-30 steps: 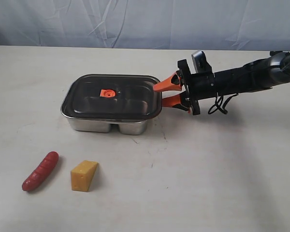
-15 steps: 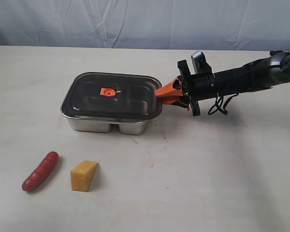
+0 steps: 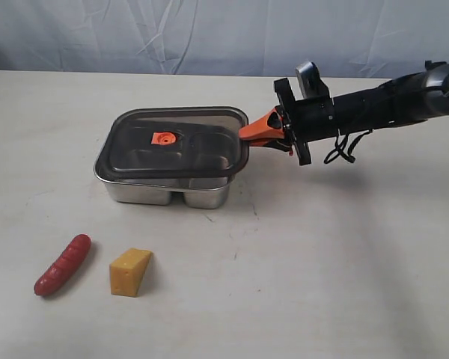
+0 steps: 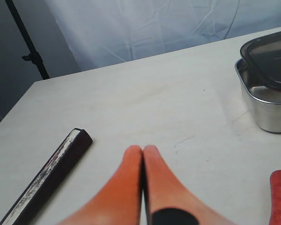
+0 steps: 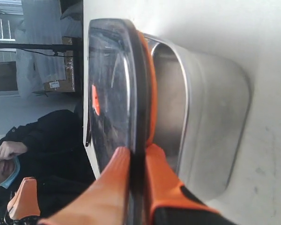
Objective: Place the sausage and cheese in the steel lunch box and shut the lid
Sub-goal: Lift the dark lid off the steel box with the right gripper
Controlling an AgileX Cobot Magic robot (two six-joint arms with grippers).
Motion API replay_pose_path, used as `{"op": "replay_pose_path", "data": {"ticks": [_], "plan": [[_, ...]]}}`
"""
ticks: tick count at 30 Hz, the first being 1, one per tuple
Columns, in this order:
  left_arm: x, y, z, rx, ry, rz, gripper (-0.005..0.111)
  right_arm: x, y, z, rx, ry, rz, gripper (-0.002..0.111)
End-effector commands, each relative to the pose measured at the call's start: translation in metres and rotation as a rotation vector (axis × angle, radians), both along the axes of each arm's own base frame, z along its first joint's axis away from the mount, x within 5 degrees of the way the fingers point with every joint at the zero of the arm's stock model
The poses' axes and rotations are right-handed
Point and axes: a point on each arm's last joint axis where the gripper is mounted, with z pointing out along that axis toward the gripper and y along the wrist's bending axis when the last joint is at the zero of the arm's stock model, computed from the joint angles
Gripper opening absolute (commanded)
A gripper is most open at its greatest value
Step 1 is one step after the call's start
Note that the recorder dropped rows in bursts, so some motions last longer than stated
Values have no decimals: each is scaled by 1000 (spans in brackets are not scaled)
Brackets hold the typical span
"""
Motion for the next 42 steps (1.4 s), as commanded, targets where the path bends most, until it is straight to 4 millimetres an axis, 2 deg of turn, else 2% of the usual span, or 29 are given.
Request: {"op": "replay_pose_path", "data": {"ticks": [1,9,12,16,21,24,33,37,42], "plan": [[0,0,0,2,-11,0,0,-1,0,16,5,-43,20,-1],[0,0,0,-1,-11,-1,0,0,-1,26,16,-67,14,-1],[0,0,0,-1,-11,-1,0,5,-7,43,56,-113,-30,-1],[0,0,0,-1,-11,-1,0,9,-20,63,77,-168,-69,-1],[0,2,0,69,-12,5,0,17,-58,98,80,-324,-141,-1],[0,1,2,67,-37,-1,0,25,-80,120,-54,-474,-201,-1],[1,1,4,62,-55,-5,0,35,-104,180,-471,-857,-195,-1],[1,1,4,62,-55,-5,0,28,-111,200,-627,-981,-129,-1],[1,1,4,62,-55,-5,0,11,-114,212,-839,-1089,72,-1]]}}
